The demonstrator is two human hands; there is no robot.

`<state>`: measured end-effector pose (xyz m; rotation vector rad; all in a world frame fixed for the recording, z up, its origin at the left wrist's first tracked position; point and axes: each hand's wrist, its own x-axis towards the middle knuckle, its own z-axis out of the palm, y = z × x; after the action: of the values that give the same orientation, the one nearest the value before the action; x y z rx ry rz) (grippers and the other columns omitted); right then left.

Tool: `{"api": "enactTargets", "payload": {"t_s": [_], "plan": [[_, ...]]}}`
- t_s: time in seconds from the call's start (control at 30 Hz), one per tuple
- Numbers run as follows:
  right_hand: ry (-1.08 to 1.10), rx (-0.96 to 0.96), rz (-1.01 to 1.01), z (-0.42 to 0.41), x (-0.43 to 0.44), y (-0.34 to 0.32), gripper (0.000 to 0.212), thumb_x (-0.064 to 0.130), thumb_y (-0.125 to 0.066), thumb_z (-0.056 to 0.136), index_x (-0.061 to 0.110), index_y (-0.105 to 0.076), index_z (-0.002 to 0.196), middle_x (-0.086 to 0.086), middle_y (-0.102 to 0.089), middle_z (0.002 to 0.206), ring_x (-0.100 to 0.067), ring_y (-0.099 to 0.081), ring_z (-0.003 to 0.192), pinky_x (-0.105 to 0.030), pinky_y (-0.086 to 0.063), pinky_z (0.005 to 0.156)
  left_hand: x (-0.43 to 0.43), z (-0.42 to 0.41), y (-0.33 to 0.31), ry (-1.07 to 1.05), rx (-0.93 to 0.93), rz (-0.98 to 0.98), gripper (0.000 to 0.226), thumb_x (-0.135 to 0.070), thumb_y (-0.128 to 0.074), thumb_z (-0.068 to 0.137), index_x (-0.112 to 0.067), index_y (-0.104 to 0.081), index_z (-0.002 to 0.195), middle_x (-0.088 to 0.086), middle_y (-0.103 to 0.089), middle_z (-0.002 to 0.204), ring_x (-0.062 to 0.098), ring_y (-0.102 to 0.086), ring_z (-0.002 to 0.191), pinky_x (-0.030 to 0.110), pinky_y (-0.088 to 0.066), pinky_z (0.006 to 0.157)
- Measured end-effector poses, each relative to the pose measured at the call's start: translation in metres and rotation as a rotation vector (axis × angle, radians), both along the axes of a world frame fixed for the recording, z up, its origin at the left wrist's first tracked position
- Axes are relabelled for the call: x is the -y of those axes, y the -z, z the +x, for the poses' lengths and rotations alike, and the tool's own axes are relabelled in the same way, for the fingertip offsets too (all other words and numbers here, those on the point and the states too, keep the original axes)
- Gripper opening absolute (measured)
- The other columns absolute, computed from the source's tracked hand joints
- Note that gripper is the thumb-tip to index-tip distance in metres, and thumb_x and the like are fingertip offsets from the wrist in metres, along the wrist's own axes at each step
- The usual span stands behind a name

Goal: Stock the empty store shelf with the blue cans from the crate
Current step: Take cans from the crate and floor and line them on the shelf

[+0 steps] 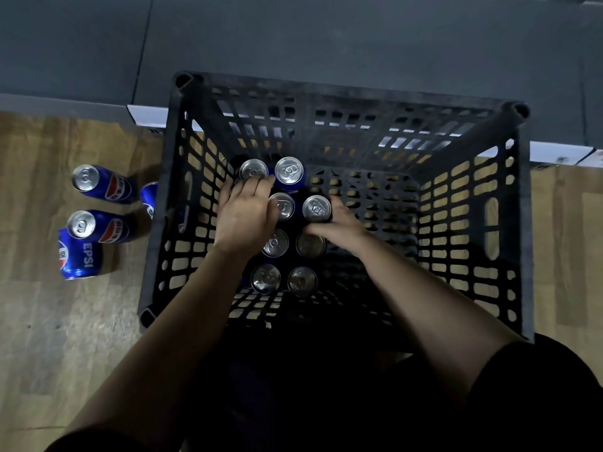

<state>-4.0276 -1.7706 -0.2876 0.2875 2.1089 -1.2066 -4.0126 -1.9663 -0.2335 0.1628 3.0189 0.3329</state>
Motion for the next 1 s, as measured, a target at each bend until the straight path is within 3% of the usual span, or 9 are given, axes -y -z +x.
{"api": "enactTargets", "payload": {"t_s": [0.13, 0.27, 0.4, 0.53, 0.77, 1.0], "plan": [[0.051, 0.030, -0.046, -0.002, 0.002, 0.006, 0.087, 0.022, -0.079, 0.072, 0.022, -0.033, 0.146, 0.001, -0.053, 0.129, -0.016, -0.052, 0.117, -0.026, -0.040, 0.090, -0.002, -0.003, 0.001, 0.016, -0.012, 0.009, 0.042, -0.032, -0.039, 0.094, -0.011, -0.052, 0.128, 0.009, -0.058, 0.127, 0.029, -0.053, 0.115, 0.047, -0.022, 0.109], [0.031, -0.007, -0.050, -0.003, 0.002, 0.006, 0.076, 0.021, -0.076, 0.076, 0.026, -0.037, 0.142, 0.007, -0.061, 0.116, -0.011, -0.057, 0.106, -0.021, -0.039, 0.083, -0.001, -0.003, 0.003, 0.022, -0.028, 0.015, 0.044, -0.034, -0.036, 0.094, -0.012, -0.053, 0.127, 0.008, -0.058, 0.127, 0.028, -0.053, 0.116, 0.048, -0.023, 0.109], [-0.026, -0.058, 0.008, -0.004, 0.001, 0.006, 0.067, 0.029, -0.074, 0.075, 0.035, -0.040, 0.132, 0.011, -0.063, 0.109, -0.014, -0.059, 0.103, -0.030, -0.045, 0.091, -0.001, -0.002, 0.005, 0.019, -0.015, 0.013, 0.047, -0.036, -0.032, 0.093, -0.012, -0.053, 0.128, 0.007, -0.058, 0.128, 0.026, -0.052, 0.117, 0.046, -0.021, 0.110], [-0.021, -0.075, 0.012, -0.006, 0.001, 0.007, 0.075, 0.040, -0.077, 0.066, 0.037, -0.041, 0.132, 0.011, -0.065, 0.112, -0.014, -0.061, 0.105, -0.036, -0.047, 0.097, -0.001, -0.003, 0.006, 0.027, -0.004, 0.016, 0.051, -0.038, -0.027, 0.093, -0.012, -0.054, 0.127, 0.008, -0.058, 0.128, 0.027, -0.052, 0.117, 0.047, -0.022, 0.110], [0.006, -0.060, 0.027, -0.016, 0.005, 0.007, 0.082, 0.025, -0.091, 0.060, 0.021, -0.047, 0.129, 0.005, -0.063, 0.112, -0.013, -0.060, 0.103, -0.024, -0.043, 0.082, 0.001, -0.003, 0.009, 0.025, 0.005, 0.023, 0.051, -0.038, -0.027, 0.093, -0.012, -0.055, 0.126, 0.008, -0.056, 0.130, 0.027, -0.051, 0.120, 0.046, -0.020, 0.111], [0.035, -0.096, 0.086, -0.015, 0.003, 0.000, 0.074, 0.021, -0.088, 0.063, 0.022, -0.045, 0.124, 0.010, -0.061, 0.097, -0.012, -0.059, 0.091, -0.017, -0.040, 0.066, 0.001, -0.002, 0.009, 0.020, 0.015, 0.008, 0.046, -0.037, -0.034, 0.094, -0.013, -0.054, 0.128, 0.007, -0.055, 0.132, 0.026, -0.049, 0.121, 0.045, -0.017, 0.112]]}}
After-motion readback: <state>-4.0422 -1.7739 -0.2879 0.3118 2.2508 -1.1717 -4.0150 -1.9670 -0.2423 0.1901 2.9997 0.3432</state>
